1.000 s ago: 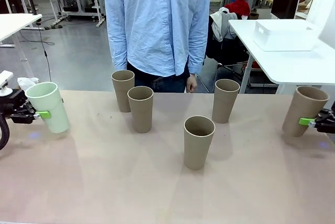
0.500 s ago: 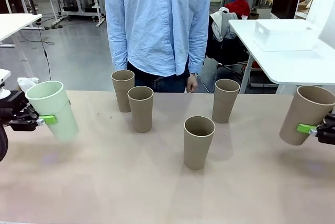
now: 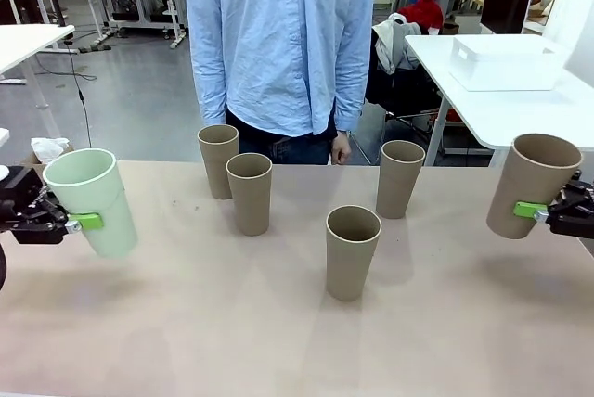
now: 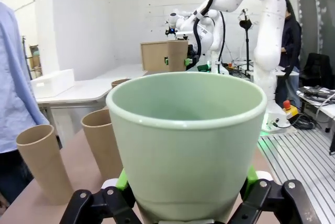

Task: Stack the cups and store them in the basket.
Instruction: Pick up two Reusable plastic cups , one in each hand, then place the stack of Reusable plastic cups into the Pantry Basket.

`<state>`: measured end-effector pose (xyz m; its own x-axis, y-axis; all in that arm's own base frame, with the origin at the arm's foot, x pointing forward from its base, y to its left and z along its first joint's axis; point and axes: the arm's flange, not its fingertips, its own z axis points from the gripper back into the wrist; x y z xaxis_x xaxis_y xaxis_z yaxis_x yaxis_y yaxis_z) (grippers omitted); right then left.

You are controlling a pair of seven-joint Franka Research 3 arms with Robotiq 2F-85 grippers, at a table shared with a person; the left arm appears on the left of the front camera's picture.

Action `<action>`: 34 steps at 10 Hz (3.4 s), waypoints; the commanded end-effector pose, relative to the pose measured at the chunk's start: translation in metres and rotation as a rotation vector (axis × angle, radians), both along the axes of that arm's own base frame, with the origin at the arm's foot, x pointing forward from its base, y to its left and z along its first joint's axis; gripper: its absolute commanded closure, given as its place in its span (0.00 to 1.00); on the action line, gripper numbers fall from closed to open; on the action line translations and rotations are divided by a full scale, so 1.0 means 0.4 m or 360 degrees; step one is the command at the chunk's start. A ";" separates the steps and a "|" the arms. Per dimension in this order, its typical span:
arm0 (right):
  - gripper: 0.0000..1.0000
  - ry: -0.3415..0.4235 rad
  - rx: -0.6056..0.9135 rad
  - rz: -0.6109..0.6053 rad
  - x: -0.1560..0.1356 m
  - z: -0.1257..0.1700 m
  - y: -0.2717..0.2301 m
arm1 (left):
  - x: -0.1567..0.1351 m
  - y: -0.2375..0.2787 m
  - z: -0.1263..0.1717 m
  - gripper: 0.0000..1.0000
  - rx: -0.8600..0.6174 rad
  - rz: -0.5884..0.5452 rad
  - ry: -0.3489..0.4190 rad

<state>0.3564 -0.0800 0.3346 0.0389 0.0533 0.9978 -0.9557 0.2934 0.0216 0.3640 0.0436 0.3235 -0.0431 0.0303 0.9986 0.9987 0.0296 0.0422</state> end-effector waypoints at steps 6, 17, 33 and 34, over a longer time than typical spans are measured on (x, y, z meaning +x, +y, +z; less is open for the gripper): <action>0.15 0.0041 0.0040 0.0094 0.024 -0.018 0.084 | 0.012 0.036 0.057 0.12 -0.0065 0.0106 0.0009; 0.15 0.0041 0.0040 0.0094 0.024 -0.018 0.084 | 0.003 0.041 0.033 0.12 -0.0027 0.0077 -0.0026; 0.15 0.0041 0.0040 0.0094 0.024 -0.018 0.084 | 0.003 0.041 0.033 0.12 -0.0027 0.0077 -0.0026; 0.15 0.0041 0.0040 0.0094 0.024 -0.018 0.084 | 0.003 0.041 0.033 0.12 -0.0027 0.0077 -0.0026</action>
